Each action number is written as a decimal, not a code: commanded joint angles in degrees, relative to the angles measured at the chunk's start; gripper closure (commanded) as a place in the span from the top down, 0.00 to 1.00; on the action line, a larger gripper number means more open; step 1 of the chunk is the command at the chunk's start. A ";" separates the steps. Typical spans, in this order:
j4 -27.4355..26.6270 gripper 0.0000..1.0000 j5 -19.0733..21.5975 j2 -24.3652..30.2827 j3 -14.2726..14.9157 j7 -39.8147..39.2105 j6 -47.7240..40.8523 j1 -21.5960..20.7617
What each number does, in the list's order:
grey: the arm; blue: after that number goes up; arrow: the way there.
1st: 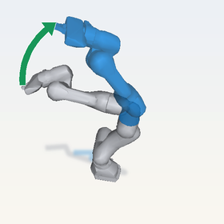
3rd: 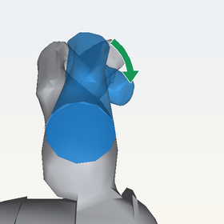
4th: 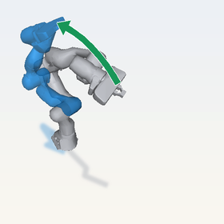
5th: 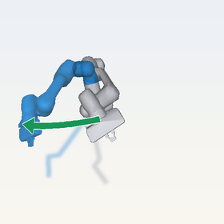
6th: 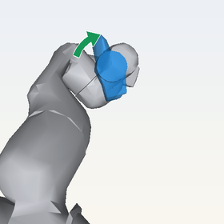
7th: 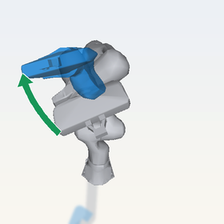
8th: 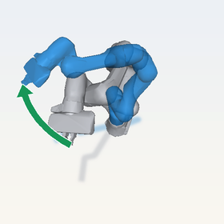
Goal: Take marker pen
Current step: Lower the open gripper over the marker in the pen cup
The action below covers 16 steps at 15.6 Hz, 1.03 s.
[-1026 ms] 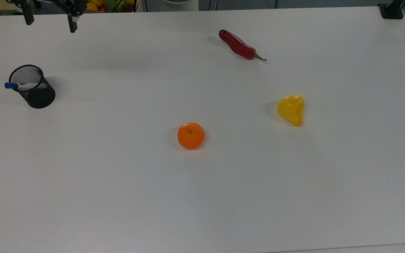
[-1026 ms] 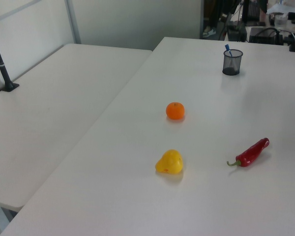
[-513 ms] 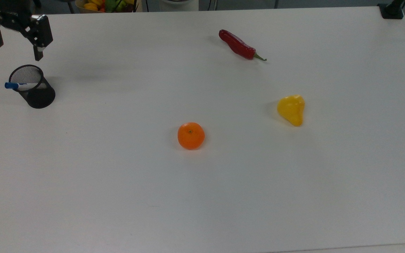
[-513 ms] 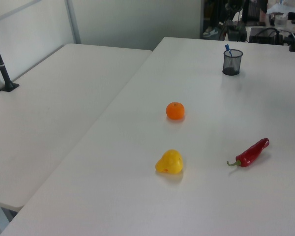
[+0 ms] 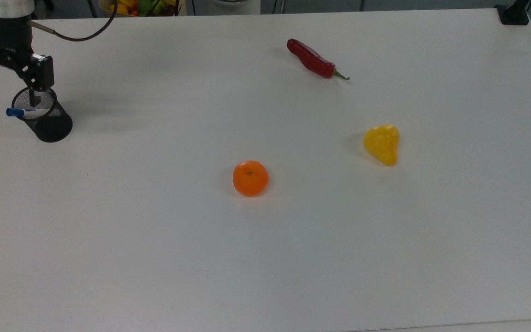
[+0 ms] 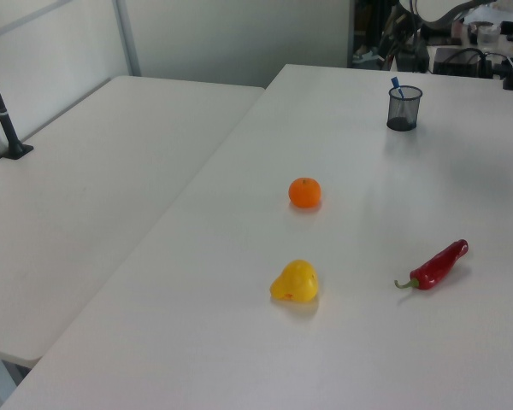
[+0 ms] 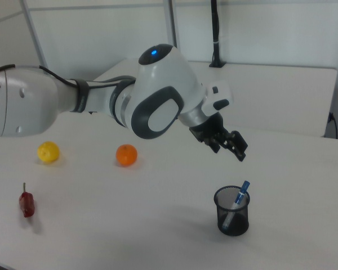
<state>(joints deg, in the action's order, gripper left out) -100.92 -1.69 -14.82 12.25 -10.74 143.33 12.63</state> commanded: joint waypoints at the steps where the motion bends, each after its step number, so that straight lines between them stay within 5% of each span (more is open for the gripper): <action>1: -2.00 0.78 -1.04 -0.47 0.93 0.20 2.74 0.46; 16: -2.79 0.50 -5.69 -6.27 1.63 -0.07 9.51 2.05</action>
<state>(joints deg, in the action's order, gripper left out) -102.46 -6.02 -20.98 13.56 -10.75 150.36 14.59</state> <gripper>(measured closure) 0.423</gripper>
